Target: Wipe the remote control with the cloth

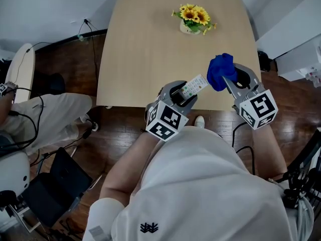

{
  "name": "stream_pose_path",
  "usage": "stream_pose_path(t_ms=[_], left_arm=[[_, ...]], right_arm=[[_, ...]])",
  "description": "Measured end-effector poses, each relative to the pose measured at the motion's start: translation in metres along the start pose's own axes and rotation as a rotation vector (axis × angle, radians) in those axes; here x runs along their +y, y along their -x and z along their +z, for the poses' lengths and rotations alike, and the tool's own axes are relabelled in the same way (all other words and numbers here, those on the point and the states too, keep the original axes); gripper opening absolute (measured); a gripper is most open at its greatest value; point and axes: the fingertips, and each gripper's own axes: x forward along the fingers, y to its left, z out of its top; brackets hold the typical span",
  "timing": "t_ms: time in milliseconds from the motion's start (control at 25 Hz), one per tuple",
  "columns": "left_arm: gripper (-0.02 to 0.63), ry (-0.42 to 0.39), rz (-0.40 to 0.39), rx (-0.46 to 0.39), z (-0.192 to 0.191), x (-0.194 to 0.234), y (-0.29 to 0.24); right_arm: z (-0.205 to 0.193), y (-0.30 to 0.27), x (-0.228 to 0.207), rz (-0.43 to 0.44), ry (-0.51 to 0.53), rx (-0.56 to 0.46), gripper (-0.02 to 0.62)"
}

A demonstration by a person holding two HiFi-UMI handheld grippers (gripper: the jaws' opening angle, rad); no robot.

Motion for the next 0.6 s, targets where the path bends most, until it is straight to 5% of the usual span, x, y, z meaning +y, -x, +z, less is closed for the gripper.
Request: stream_pose_path(t_ms=[200,600], left_arm=[[0.236,-0.001,-0.003,0.001,0.000,0.002,-0.003],[0.236,-0.019,-0.030,0.006,0.007,-0.005,-0.006]], right_arm=[[0.026,0.006,0.016,0.027,0.000,-0.057,0.078],[0.037,-0.018,0.141,0.345,-0.018,-0.048,0.078]])
